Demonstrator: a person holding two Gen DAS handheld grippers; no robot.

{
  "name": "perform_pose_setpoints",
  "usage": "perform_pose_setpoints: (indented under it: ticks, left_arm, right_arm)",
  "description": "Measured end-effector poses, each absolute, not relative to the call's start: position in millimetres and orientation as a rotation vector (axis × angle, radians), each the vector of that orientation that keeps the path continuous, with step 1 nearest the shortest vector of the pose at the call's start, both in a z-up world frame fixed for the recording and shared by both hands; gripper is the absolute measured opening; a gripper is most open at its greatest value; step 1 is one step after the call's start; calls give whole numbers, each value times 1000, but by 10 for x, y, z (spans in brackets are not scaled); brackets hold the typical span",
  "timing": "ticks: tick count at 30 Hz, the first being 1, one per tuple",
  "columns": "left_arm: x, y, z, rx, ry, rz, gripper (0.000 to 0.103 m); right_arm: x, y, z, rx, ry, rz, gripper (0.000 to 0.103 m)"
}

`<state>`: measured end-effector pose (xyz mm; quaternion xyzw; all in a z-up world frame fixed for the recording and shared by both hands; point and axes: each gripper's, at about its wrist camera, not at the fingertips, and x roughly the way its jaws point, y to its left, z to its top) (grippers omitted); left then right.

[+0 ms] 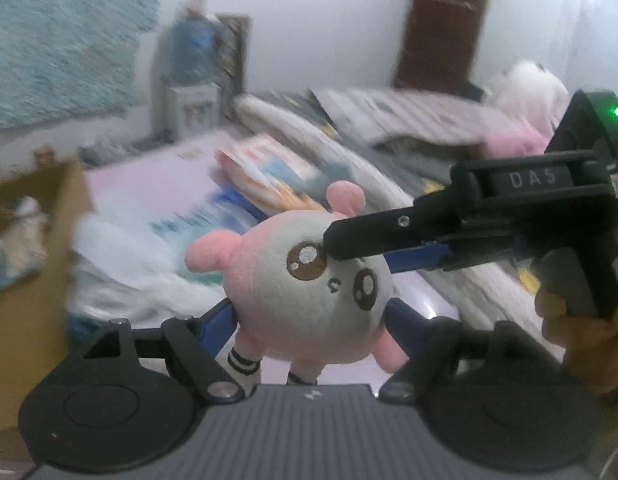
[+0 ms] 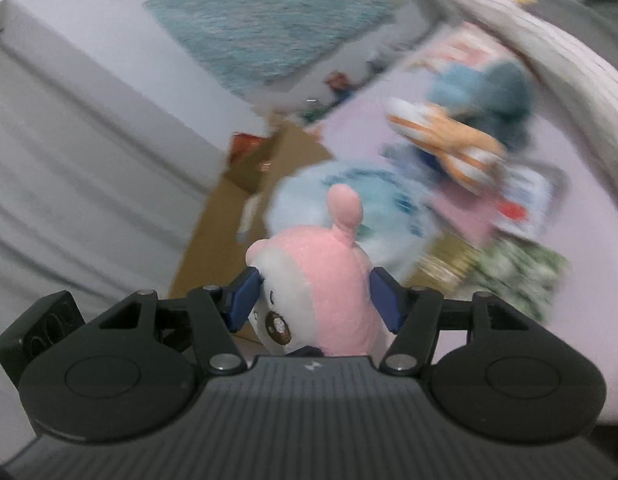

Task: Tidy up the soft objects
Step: 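Carry the bunny into the cardboard box and open both grippers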

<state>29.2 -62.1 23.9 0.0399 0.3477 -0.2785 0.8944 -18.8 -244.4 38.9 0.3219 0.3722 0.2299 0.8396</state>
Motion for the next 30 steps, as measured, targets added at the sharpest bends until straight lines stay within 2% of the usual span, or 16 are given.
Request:
perform_pose_setpoints:
  ticks: [6, 13, 22, 26, 30]
  left_arm:
    - [458, -36, 626, 37, 628, -417, 82]
    - [1063, 566, 734, 3, 657, -217, 82]
    - [2151, 1233, 476, -119, 764, -113, 82]
    - [2525, 1370, 280, -165, 798, -117, 82]
    - [2953, 1426, -63, -270, 916, -150, 82]
  right_arm:
    - [436, -1863, 718, 650, 784, 664, 60]
    - [1557, -960, 766, 608, 905, 814, 62]
    - [2777, -158, 579, 515, 986, 809, 66]
    - [3161, -107, 488, 459, 949, 765, 67]
    - [3306, -373, 502, 496, 876, 700, 67]
